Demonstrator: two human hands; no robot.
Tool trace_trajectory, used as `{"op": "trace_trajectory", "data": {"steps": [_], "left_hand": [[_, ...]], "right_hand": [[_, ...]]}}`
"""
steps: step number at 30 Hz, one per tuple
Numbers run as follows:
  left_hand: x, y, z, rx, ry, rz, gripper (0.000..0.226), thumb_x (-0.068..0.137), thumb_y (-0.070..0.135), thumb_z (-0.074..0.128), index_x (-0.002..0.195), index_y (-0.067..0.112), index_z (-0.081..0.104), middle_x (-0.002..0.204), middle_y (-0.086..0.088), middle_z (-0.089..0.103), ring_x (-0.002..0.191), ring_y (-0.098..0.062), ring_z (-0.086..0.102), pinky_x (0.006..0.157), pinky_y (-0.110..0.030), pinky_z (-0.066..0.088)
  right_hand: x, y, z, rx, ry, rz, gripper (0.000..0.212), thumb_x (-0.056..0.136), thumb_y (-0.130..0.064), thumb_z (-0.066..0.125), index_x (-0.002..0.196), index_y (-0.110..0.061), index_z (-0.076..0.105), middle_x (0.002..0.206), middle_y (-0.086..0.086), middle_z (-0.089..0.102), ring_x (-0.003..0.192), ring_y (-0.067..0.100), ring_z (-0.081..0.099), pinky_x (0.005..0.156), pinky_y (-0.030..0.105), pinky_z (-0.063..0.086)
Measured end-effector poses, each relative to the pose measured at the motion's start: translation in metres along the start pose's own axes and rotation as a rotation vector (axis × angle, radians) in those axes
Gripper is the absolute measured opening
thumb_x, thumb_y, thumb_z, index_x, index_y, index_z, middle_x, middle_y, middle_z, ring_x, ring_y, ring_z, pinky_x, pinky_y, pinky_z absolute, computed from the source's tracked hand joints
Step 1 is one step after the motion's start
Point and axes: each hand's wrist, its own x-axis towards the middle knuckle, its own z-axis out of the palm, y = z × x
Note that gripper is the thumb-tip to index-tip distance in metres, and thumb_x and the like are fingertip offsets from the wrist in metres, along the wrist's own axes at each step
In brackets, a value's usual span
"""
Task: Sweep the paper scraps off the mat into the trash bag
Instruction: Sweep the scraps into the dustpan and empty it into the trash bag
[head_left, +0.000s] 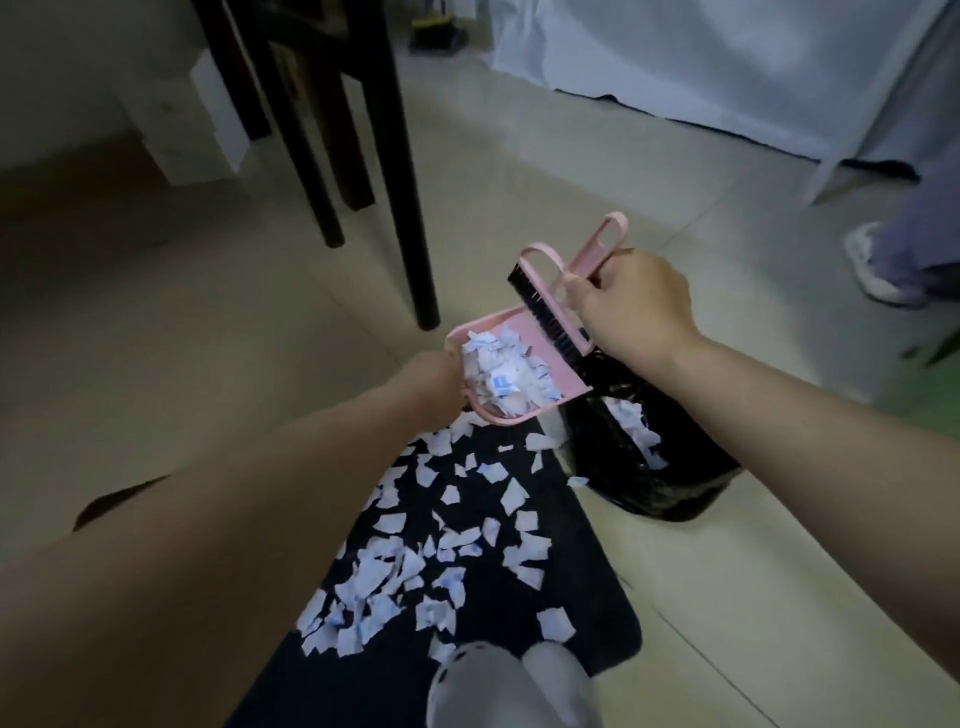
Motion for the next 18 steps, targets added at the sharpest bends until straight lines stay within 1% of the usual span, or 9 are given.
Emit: {"op": "trace_trajectory", "data": {"steps": [2,4,6,8,10,13,15,18], "left_hand": [[0.008,0.014,0.007,0.064,-0.018,0.013,0.071,0.095,0.013,0.050,0.152,0.011,0.008,0.117,-0.013,0.057,0.100,-0.023,0.057,0.077,-0.026,0.048],[0.024,0.040,0.017,0.099,-0.059,0.031,0.073,0.095,0.014,0.053,0.152,0.008,0.008,0.117,-0.013,0.056,0.096,-0.022,0.055,0.075,-0.025,0.046],[0.038,0.061,0.028,0.160,-0.099,0.042,0.073,0.094,0.017,0.054,0.151,0.007,0.009,0.123,-0.014,0.055,0.103,-0.025,0.056,0.079,-0.027,0.046],[0.048,0.077,0.036,0.247,-0.126,0.056,0.073,0.093,0.021,0.056,0.150,0.006,0.012,0.128,-0.014,0.053,0.113,-0.029,0.055,0.087,-0.033,0.047],[0.055,0.089,0.043,0.340,-0.132,0.083,0.073,0.092,0.022,0.056,0.150,0.007,0.014,0.128,-0.013,0.053,0.114,-0.029,0.056,0.090,-0.035,0.048],[0.062,0.099,0.051,0.434,-0.098,0.133,0.067,0.092,0.015,0.054,0.148,0.004,0.019,0.124,-0.012,0.056,0.110,-0.029,0.058,0.085,-0.035,0.050],[0.066,0.104,0.054,0.493,-0.078,0.165,0.066,0.092,0.011,0.052,0.148,0.001,0.018,0.123,-0.012,0.057,0.108,-0.030,0.059,0.080,-0.035,0.049],[0.070,0.113,0.057,0.560,-0.058,0.211,0.069,0.092,0.008,0.050,0.150,0.001,0.014,0.118,-0.011,0.059,0.104,-0.029,0.061,0.069,-0.032,0.045]], "right_hand": [[0.002,0.018,0.001,-0.006,-0.003,0.044,0.037,0.094,-0.035,0.048,0.062,-0.017,0.047,0.070,0.004,0.054,0.071,0.029,0.048,0.065,0.029,0.030],[0.006,0.047,0.002,0.000,0.012,0.114,0.037,0.094,-0.034,0.048,0.061,-0.017,0.046,0.068,0.004,0.053,0.071,0.030,0.048,0.065,0.030,0.031],[0.009,0.076,0.010,-0.005,0.009,0.183,0.039,0.094,-0.034,0.048,0.060,-0.016,0.045,0.062,0.001,0.048,0.071,0.029,0.047,0.065,0.030,0.031],[0.010,0.100,0.020,-0.009,-0.002,0.231,0.043,0.094,-0.035,0.048,0.055,-0.018,0.039,0.057,-0.003,0.043,0.071,0.029,0.048,0.065,0.029,0.031],[0.010,0.118,0.029,-0.006,0.000,0.278,0.044,0.094,-0.035,0.048,0.054,-0.020,0.037,0.056,-0.003,0.042,0.070,0.030,0.049,0.065,0.029,0.031],[0.008,0.137,0.041,-0.009,-0.004,0.324,0.044,0.094,-0.034,0.048,0.054,-0.019,0.036,0.056,-0.001,0.042,0.069,0.030,0.048,0.065,0.029,0.031],[0.005,0.146,0.047,-0.019,-0.004,0.330,0.044,0.094,-0.033,0.047,0.054,-0.019,0.036,0.057,0.000,0.042,0.068,0.029,0.047,0.064,0.029,0.031],[0.003,0.154,0.052,-0.036,-0.016,0.327,0.043,0.095,-0.032,0.045,0.055,-0.019,0.037,0.058,0.000,0.041,0.068,0.029,0.045,0.064,0.029,0.029]]}}
